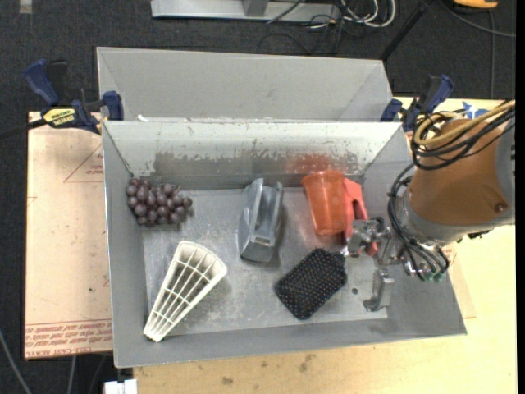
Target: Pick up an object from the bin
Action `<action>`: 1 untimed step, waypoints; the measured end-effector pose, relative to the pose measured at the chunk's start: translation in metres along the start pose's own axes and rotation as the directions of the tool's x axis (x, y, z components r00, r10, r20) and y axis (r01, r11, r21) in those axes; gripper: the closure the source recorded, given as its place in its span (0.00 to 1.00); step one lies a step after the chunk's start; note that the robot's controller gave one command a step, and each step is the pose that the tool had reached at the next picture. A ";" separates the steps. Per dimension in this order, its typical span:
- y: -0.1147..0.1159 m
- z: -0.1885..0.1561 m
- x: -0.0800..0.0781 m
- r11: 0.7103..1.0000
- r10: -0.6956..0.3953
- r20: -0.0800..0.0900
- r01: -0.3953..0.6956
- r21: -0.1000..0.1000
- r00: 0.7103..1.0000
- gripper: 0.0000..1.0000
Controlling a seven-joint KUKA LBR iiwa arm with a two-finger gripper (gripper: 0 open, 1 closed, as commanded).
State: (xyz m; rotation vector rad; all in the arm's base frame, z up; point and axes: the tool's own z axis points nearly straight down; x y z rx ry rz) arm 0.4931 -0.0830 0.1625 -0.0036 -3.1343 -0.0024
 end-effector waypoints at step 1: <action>0.000 -0.004 -0.002 1.000 -0.003 0.008 0.003 0.001 1.000 0.00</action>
Offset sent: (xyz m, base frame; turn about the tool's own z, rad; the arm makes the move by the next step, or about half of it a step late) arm 0.0003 0.0439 -0.0834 -0.1898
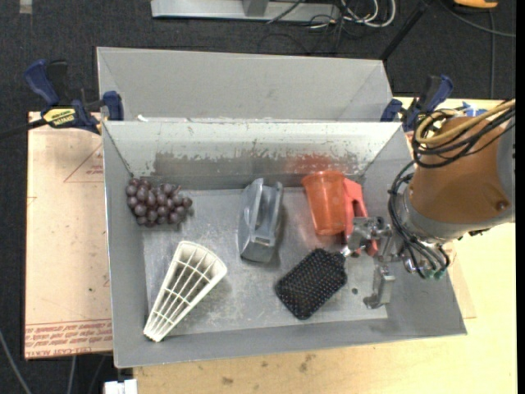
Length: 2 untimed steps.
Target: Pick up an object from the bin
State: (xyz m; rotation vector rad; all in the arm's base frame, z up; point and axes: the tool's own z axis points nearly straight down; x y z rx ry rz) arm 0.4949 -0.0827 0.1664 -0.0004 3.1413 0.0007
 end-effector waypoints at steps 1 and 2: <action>0.018 0.036 -0.001 0.997 -0.078 0.005 0.078 0.001 0.997 0.00; 0.052 0.080 0.002 0.983 -0.183 0.035 0.183 0.009 0.982 1.00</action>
Offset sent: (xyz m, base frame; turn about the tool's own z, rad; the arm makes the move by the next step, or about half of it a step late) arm -0.0121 0.0526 -0.0864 -0.1862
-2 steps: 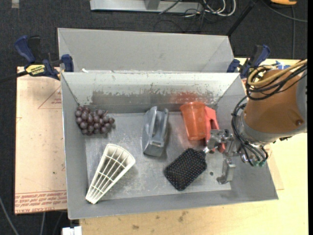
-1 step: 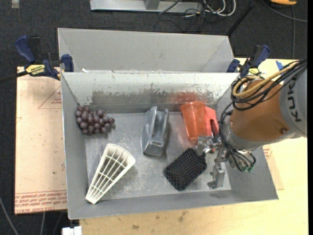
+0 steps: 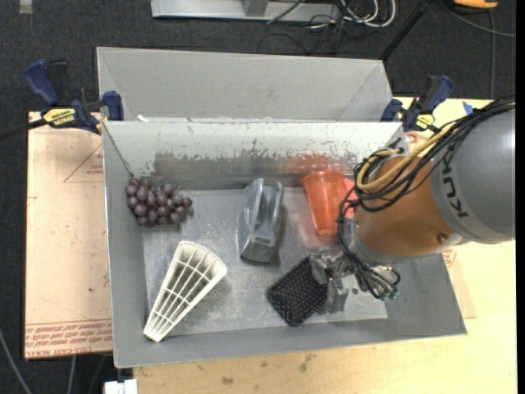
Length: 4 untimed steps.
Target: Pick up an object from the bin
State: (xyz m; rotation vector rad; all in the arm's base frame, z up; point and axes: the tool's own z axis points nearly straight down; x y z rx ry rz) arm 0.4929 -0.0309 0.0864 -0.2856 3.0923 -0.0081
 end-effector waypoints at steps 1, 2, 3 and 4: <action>0.000 0.002 0.005 1.000 0.000 -0.021 0.000 -0.003 1.000 1.00; 0.016 -0.092 0.004 1.000 0.002 -0.032 -0.003 -0.009 0.999 0.00; 0.016 -0.092 0.005 1.000 0.002 -0.034 -0.003 -0.009 0.999 0.00; 0.028 -0.049 0.000 0.996 -0.094 -0.030 0.094 -0.011 0.995 0.00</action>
Offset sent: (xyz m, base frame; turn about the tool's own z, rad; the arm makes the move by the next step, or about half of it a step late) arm -0.0118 0.0148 0.0915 0.0044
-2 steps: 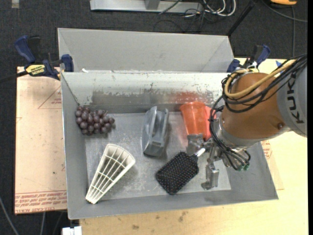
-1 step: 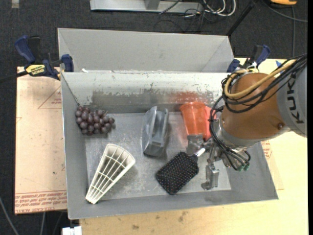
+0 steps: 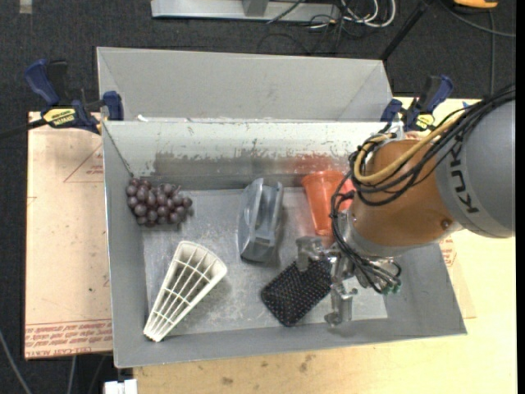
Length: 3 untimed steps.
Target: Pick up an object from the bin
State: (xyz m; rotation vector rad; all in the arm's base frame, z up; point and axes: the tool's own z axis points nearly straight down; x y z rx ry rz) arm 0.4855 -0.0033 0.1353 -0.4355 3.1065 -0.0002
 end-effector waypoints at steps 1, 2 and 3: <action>0.017 0.058 -0.009 0.987 -0.159 0.032 0.159 0.009 0.987 1.00; 0.017 0.058 -0.009 0.987 -0.160 0.032 0.159 0.009 0.987 1.00; -0.022 -0.077 -0.006 0.986 -0.167 -0.003 0.167 -0.002 0.986 1.00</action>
Offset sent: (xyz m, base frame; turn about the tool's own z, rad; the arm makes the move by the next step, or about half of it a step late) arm 0.0000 0.0000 0.0000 0.0000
